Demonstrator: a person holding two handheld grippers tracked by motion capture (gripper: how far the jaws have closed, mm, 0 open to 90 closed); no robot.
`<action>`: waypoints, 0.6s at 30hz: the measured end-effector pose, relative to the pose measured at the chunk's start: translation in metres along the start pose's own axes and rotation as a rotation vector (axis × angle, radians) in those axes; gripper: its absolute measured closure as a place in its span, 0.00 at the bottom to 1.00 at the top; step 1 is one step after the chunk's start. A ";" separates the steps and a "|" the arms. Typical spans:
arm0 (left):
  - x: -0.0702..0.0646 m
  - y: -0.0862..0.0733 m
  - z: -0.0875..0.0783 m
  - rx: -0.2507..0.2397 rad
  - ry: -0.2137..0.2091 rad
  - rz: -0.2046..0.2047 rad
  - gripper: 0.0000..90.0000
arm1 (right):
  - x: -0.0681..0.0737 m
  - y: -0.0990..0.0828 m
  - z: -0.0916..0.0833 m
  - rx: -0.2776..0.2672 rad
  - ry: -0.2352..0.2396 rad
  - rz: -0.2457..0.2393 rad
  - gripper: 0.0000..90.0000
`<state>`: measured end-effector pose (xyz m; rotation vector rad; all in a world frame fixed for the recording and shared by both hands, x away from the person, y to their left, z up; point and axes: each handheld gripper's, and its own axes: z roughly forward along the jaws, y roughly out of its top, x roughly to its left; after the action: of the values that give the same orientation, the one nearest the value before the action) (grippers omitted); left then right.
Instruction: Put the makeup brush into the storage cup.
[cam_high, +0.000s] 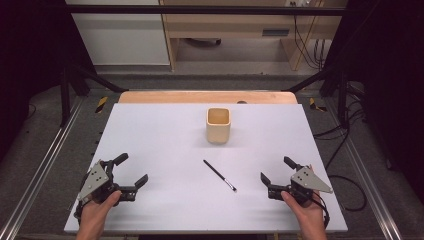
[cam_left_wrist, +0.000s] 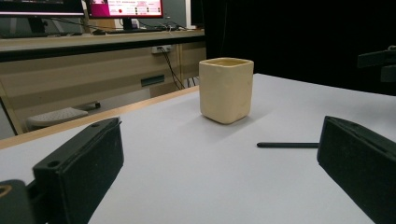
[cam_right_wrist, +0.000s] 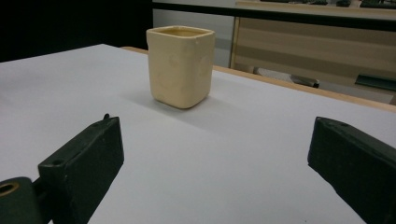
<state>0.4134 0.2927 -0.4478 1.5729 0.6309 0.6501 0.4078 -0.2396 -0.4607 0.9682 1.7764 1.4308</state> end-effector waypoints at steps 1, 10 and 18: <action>0.000 0.000 0.000 0.002 -0.001 0.001 0.00 | 0.000 0.000 0.000 0.008 -0.003 0.003 0.04; -0.002 -0.001 0.003 0.012 -0.008 0.003 0.00 | 0.005 0.000 -0.003 0.028 0.004 -0.015 0.07; -0.003 -0.001 0.002 0.015 -0.004 0.009 0.00 | 0.024 0.017 -0.001 0.128 0.015 -0.063 0.10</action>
<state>0.4125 0.2893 -0.4492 1.5918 0.6273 0.6504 0.3976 -0.2172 -0.4444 0.9594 1.9121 1.3018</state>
